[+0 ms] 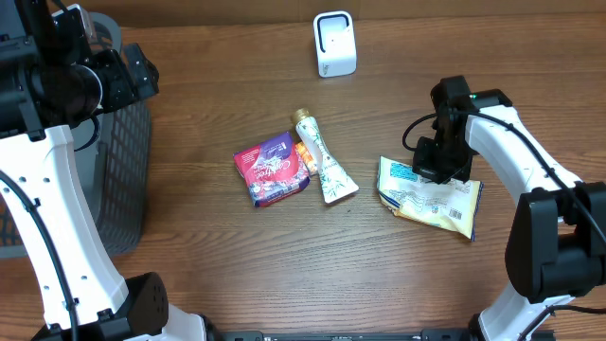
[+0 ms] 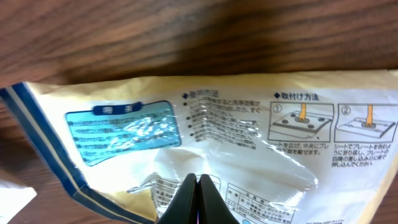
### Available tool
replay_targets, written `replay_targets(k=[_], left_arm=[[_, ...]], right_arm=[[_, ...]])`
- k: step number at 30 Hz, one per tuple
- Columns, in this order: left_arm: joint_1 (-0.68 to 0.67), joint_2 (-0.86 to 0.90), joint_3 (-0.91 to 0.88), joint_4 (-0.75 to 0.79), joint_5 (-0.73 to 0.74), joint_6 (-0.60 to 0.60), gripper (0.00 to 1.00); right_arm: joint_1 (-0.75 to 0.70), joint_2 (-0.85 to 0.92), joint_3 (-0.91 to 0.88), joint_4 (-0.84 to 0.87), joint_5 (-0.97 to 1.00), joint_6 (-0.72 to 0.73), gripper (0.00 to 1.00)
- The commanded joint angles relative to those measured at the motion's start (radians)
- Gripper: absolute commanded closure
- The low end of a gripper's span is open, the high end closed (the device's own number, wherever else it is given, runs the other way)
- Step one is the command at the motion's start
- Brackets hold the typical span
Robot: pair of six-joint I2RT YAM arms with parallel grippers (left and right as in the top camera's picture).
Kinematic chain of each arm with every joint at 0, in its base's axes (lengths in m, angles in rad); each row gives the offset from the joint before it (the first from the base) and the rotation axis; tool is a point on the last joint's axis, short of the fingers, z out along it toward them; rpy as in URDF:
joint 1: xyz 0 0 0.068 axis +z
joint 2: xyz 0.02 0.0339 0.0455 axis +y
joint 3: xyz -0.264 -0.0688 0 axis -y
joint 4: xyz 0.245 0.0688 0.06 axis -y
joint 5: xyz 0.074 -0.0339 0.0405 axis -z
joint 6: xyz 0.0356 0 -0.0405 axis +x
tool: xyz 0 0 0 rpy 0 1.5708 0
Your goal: Scan the item barcode
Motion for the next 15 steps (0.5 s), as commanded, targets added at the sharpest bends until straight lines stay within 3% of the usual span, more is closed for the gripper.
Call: replay_targets(k=[1,6,9,10,13,15], left_arm=[[-0.002,-0.004,0.013,0.003,-0.007,0.004,0.0],[-0.002,-0.004,0.013,0.003,-0.007,0.004,0.0],[-0.002,-0.004,0.013,0.003,-0.007,0.004,0.0],[-0.002,-0.004,0.013,0.003,-0.007,0.004,0.0],[-0.002,-0.004,0.013,0.003,-0.007,0.004,0.0],[-0.002,-0.004,0.013,0.003,-0.007,0.004,0.0]], right_arm=[[-0.002,-0.002,0.004,-0.009,0.016,-0.031,0.96],[-0.028,-0.008,0.01,-0.003,0.022,-0.027,0.96],[-0.098,-0.019,0.023,-0.009,0.021,-0.027,0.86],[-0.123,-0.021,0.024,-0.01,0.02,-0.027,0.81],[-0.232,-0.023,0.022,-0.038,0.02,-0.032,0.31],[-0.296,-0.023,0.016,-0.066,-0.006,-0.06,0.23]])
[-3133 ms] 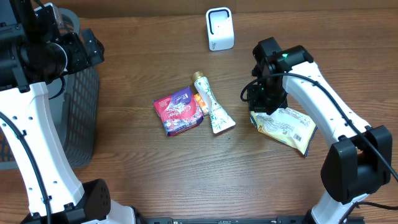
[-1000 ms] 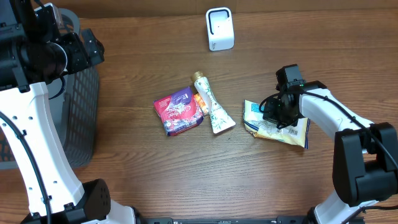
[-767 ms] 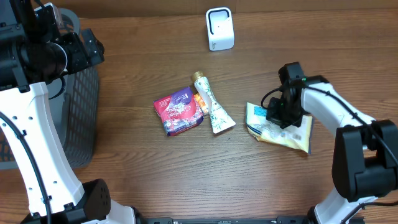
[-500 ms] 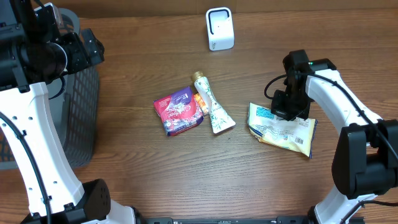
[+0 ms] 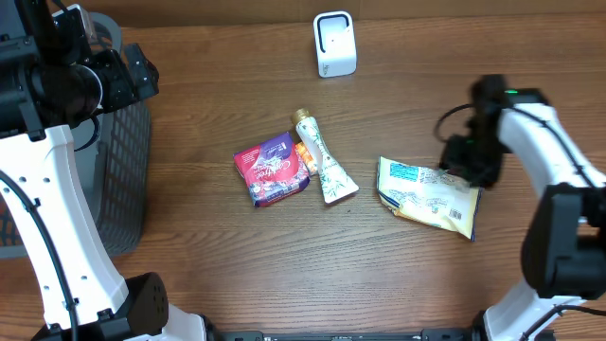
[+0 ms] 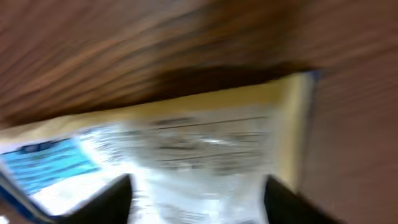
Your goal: Scan the item barcode
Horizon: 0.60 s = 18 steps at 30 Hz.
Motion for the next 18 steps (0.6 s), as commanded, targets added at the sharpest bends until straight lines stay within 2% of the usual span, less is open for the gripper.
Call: replay_targets(k=[1,6,8,14,18], left_arm=[[-0.002,-0.004,0.013,0.003,-0.007,0.004,0.0],[-0.002,-0.004,0.013,0.003,-0.007,0.004,0.0],[-0.002,-0.004,0.013,0.003,-0.007,0.004,0.0],[-0.002,-0.004,0.013,0.003,-0.007,0.004,0.0],[-0.002,-0.004,0.013,0.003,-0.007,0.004,0.0]], right_arm=[[-0.098,-0.023,0.009,-0.028,-0.043,-0.06,0.21],[-0.162,-0.023,-0.063,-0.027,-0.126,-0.156,0.03],[-0.163,-0.023,-0.106,0.005,-0.134,-0.156,0.0],[-0.147,-0.023,-0.23,0.161,-0.269,-0.156,0.01],[-0.138,-0.023,-0.288,0.248,-0.308,-0.156,0.08]])
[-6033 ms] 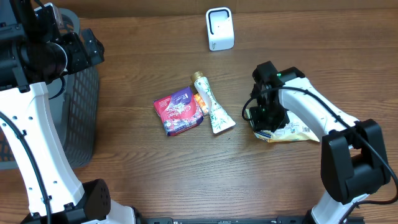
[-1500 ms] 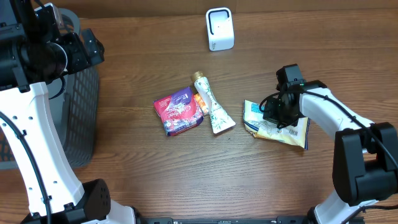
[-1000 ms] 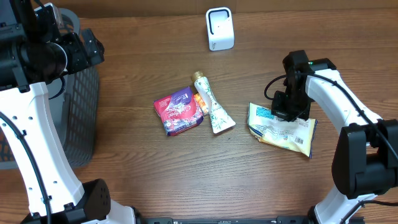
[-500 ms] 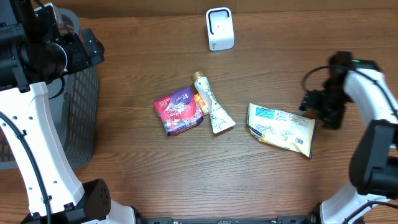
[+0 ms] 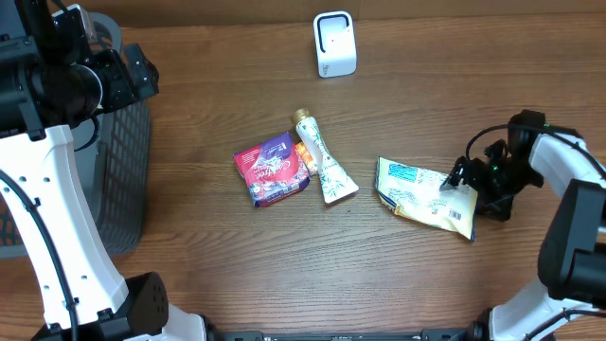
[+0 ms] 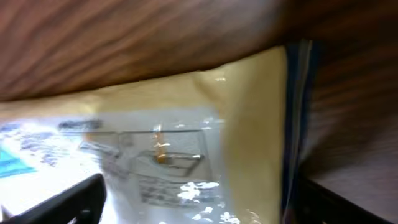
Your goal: Scan the item barcode
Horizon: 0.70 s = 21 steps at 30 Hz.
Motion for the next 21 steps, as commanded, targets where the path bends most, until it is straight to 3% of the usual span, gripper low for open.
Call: replay_targets(k=[1,3,6,9,11,21], left_arm=[[-0.002,-0.004,0.013,0.003,-0.007,0.004,0.0],[-0.002,-0.004,0.013,0.004,-0.007,0.004,0.0],[-0.002,-0.004,0.013,0.004,-0.007,0.004,0.0],[-0.002,-0.004,0.013,0.003,-0.007,0.004,0.0],[-0.002,-0.004,0.013,0.004,-0.007,0.004,0.0],[-0.002,-0.004,0.013,0.003,-0.007,0.004,0.0]], right_arm=[[0.01,-0.004,-0.052,0.058,-0.074,-0.01,0.15],[0.01,-0.004,-0.064,0.078,-0.076,-0.01,0.23],[0.01,-0.004,-0.066,0.09,-0.077,-0.008,0.44],[0.01,-0.004,-0.064,0.095,-0.085,-0.005,0.8],[0.009,-0.004,-0.052,0.088,-0.087,-0.006,0.93],[0.009,-0.025,0.219,-0.119,-0.077,-0.014,0.96]])
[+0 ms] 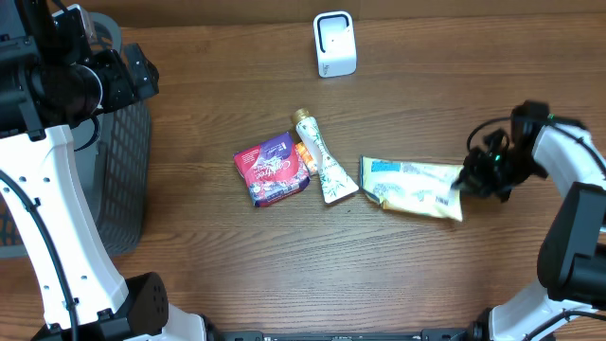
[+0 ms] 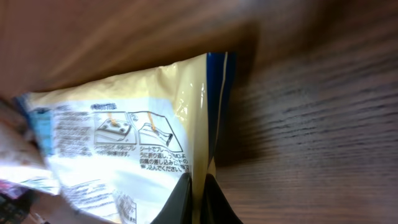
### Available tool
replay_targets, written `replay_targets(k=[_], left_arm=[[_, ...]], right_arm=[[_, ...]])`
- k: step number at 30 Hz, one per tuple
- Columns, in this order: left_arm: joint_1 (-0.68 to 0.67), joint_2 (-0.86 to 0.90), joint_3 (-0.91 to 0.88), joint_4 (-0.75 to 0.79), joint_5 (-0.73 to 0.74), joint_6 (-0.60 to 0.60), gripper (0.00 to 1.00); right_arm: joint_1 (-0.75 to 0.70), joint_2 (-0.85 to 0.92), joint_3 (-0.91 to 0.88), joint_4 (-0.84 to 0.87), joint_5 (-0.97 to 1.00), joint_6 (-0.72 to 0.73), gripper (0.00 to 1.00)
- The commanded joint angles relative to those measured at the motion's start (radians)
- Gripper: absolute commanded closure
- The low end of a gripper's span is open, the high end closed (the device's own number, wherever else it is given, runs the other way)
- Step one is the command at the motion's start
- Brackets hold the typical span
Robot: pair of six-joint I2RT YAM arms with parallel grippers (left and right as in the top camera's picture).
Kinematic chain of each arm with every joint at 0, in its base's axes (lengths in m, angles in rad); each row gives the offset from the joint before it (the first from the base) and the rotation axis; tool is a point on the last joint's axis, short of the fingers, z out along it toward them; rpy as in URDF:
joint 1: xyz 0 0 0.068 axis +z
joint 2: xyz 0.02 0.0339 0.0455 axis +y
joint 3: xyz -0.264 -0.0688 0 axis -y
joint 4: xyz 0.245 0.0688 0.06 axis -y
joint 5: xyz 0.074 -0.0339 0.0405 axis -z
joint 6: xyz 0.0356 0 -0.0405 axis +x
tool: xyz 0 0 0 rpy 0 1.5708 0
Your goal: Scan the item barcode
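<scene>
A cream-yellow packet (image 1: 410,188) with blue trim and printed Japanese instructions lies right of centre on the wooden table. My right gripper (image 1: 464,180) is shut on its right edge; in the right wrist view the fingers (image 2: 180,202) pinch the packet (image 2: 124,143) by its seam. The white barcode scanner (image 1: 334,44) stands at the back centre, well away from the packet. My left gripper (image 1: 142,71) hangs high at the left, above the basket; its fingers cannot be made out.
A purple-red packet (image 1: 272,169) and a tube with a gold cap (image 1: 322,167) lie at the table's centre, just left of the held packet. A dark mesh basket (image 1: 114,161) stands at the left edge.
My right gripper was open around the packet's right end; now it is shut on that edge. The packet has shifted left and stands up on edge, narrower from above.
My right gripper was shut, resting on top of the flat packet. It then stood open further right, near the packet's right end, then straddled that end. Now it has shut on the edge and the packet has shifted left. The left arm stayed still.
</scene>
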Motion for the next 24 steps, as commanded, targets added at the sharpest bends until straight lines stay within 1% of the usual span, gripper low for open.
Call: replay_targets(k=[1,5,10,17,22,24], left_arm=[[-0.002,-0.004,0.013,0.003,-0.007,0.004,0.0],[-0.002,-0.004,0.013,0.003,-0.007,0.004,0.0],[-0.002,-0.004,0.013,0.003,-0.007,0.004,0.0],[-0.002,-0.004,0.013,0.003,-0.007,0.004,0.0],[-0.002,-0.004,0.013,0.003,-0.007,0.004,0.0],[-0.002,-0.004,0.013,0.004,-0.007,0.004,0.0]], right_arm=[[0.005,-0.03,0.143,-0.047,0.015,-0.005,0.96],[0.008,-0.094,0.285,-0.142,0.109,-0.004,0.96],[0.027,-0.189,0.391,-0.201,0.233,0.004,0.96],[0.066,-0.321,0.427,-0.209,0.344,0.034,0.96],[0.126,-0.333,0.42,-0.239,0.529,0.035,0.96],[0.128,-0.327,0.417,-0.239,0.574,0.063,0.96]])
